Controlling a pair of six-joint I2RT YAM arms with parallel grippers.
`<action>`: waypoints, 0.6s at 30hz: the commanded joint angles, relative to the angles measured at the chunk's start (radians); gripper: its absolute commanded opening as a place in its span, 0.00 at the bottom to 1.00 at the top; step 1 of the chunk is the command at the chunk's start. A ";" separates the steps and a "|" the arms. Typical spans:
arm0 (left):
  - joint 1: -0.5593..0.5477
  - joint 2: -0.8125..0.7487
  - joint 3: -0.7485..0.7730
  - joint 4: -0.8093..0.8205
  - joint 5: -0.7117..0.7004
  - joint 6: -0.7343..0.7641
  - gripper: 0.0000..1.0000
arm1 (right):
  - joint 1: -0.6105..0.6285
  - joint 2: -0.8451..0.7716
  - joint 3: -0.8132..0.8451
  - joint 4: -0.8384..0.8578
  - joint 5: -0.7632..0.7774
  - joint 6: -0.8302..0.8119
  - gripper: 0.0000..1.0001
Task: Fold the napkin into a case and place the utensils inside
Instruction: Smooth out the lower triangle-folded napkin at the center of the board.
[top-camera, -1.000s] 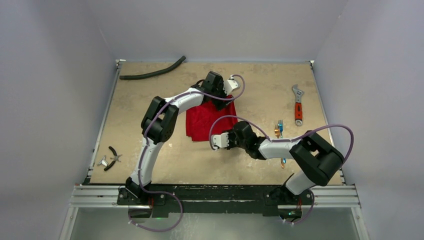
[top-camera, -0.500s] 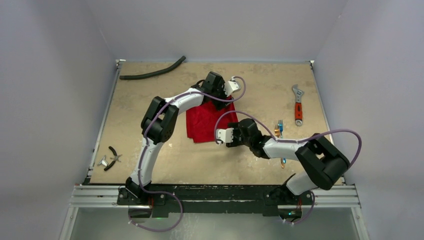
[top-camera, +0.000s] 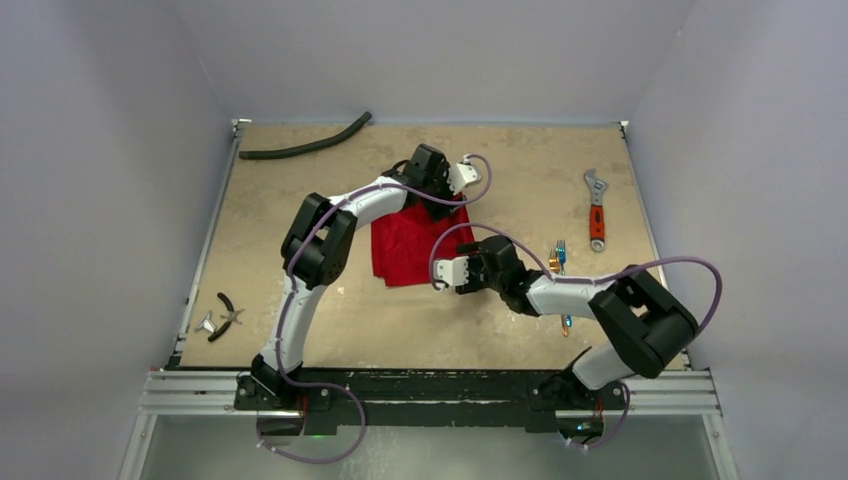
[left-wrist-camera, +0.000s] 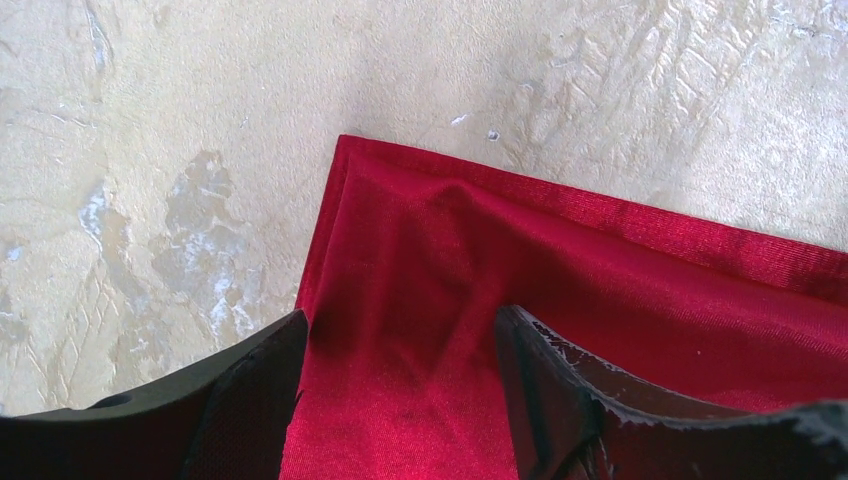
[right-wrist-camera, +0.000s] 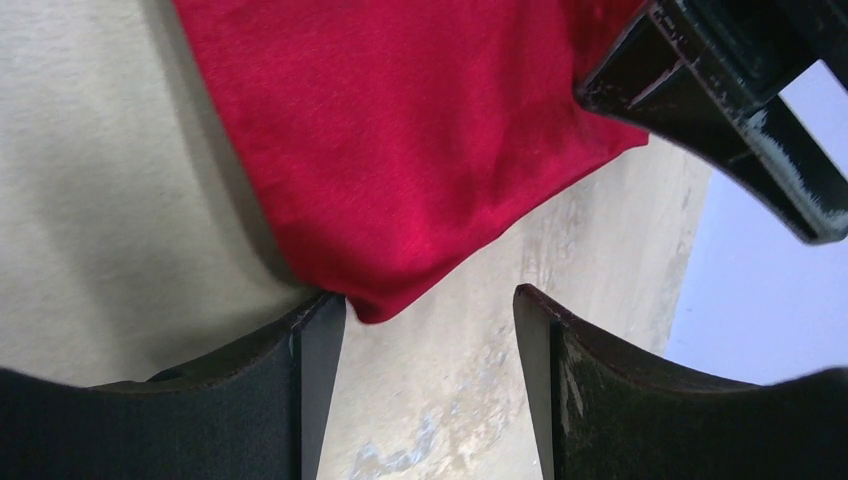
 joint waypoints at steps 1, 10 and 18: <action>-0.003 0.017 -0.057 -0.134 -0.006 0.035 0.67 | -0.005 0.076 0.037 -0.007 0.007 -0.035 0.66; -0.003 0.018 -0.071 -0.136 0.001 0.042 0.65 | 0.007 0.085 0.102 -0.045 -0.041 -0.001 0.42; -0.003 -0.038 -0.150 -0.144 0.015 0.045 0.63 | 0.048 0.035 0.175 -0.172 -0.131 0.109 0.21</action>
